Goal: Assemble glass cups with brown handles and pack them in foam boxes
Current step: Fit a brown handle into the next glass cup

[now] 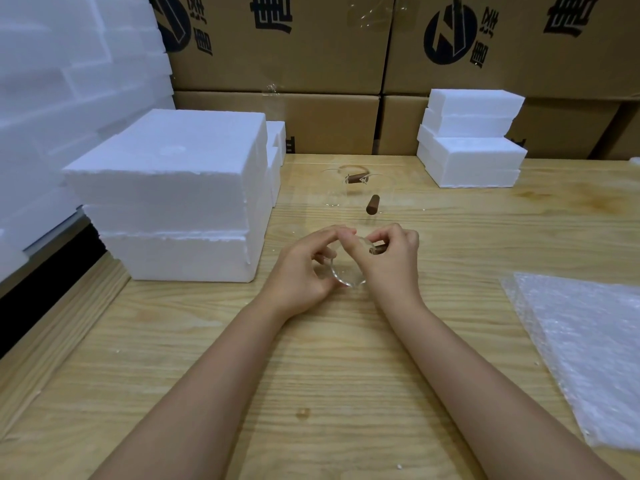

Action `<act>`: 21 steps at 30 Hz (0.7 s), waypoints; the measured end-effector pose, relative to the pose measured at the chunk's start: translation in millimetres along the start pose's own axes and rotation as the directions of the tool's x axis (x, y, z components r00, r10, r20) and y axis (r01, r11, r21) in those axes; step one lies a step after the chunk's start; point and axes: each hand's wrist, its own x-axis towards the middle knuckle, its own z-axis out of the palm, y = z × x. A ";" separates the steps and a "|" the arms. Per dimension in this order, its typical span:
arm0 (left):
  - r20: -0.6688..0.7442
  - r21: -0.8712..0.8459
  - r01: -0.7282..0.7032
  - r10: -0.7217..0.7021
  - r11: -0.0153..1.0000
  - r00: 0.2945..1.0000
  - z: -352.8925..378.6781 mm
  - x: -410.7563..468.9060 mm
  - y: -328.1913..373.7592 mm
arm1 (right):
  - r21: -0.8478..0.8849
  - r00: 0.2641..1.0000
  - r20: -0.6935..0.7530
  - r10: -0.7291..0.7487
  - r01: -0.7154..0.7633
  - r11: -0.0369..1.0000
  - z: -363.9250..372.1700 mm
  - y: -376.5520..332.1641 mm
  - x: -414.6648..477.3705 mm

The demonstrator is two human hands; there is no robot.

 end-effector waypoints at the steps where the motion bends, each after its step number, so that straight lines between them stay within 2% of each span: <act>1: -0.004 0.002 -0.003 0.003 1.000 1.000 0.4 0.0 0.6 | -0.038 1.000 0.017 0.021 -0.020 0.999 1.2 -0.7 -1.0; 4: -0.010 0.012 0.007 -0.007 1.000 1.000 -0.9 0.1 1.4 | -0.134 0.998 0.066 0.017 -0.008 0.991 2.6 -2.6 -1.8; 8: -0.013 -0.022 0.089 -0.089 0.996 0.996 -4.1 -0.7 0.2 | -0.255 0.983 0.181 -0.038 0.084 0.963 1.1 2.0 0.6; 12: 0.011 -0.048 0.159 -0.159 0.986 0.987 -7.5 0.0 -3.0 | -0.298 0.956 0.284 -0.073 0.160 0.941 -4.9 7.7 3.7; 15: 0.013 -0.071 0.199 -0.199 0.977 0.980 -9.1 2.0 -6.2 | -0.258 0.923 0.373 -0.099 0.205 0.944 -14.6 8.5 6.5; 21: 0.032 -0.126 0.203 -0.200 0.971 0.979 -10.5 3.2 -10.4 | 0.011 0.882 0.449 -0.147 0.159 0.987 -30.7 10.2 13.4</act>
